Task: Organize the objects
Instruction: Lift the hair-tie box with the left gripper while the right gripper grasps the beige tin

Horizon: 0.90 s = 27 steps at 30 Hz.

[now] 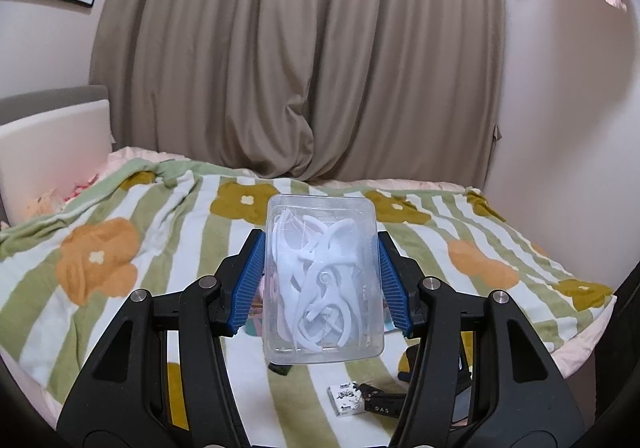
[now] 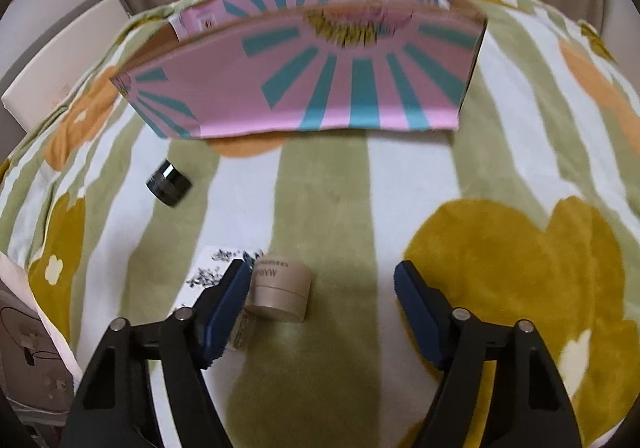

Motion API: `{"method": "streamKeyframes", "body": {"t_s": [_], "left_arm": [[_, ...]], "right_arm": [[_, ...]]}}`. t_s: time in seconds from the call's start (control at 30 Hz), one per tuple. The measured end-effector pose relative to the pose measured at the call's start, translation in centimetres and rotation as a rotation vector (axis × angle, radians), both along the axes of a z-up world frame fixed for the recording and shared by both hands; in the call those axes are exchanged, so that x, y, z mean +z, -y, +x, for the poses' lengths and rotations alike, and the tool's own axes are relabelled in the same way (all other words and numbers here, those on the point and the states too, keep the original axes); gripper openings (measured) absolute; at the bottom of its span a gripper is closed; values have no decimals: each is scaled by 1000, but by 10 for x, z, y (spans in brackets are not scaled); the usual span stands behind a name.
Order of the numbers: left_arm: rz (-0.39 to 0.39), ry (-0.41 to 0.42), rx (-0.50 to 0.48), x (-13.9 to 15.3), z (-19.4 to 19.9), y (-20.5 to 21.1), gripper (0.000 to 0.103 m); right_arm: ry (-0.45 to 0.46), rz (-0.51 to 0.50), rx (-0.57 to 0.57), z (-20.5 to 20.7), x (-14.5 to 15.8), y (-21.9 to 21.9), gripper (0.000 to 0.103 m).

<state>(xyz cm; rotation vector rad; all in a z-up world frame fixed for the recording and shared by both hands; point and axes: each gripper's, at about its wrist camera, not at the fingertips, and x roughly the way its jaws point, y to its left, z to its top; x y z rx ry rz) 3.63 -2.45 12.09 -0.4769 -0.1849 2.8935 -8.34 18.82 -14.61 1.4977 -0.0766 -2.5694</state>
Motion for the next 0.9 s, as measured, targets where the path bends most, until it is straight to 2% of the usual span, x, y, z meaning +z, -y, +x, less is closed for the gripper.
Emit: {"method": "streamKeyframes", "body": {"t_s": [0.37,0.63,0.9], "left_arm": [[22,29,1,-10,-3,5,52],[25,31,-2,-11,-4,5,52],[27,30,8,-10,-3,6,52]], "right_arm": [[45,-57,24,-4,-14,3,57],[86,-179,34,-8,-16,-2,33],[64,-183,37,-6,-12,4,32]]}}
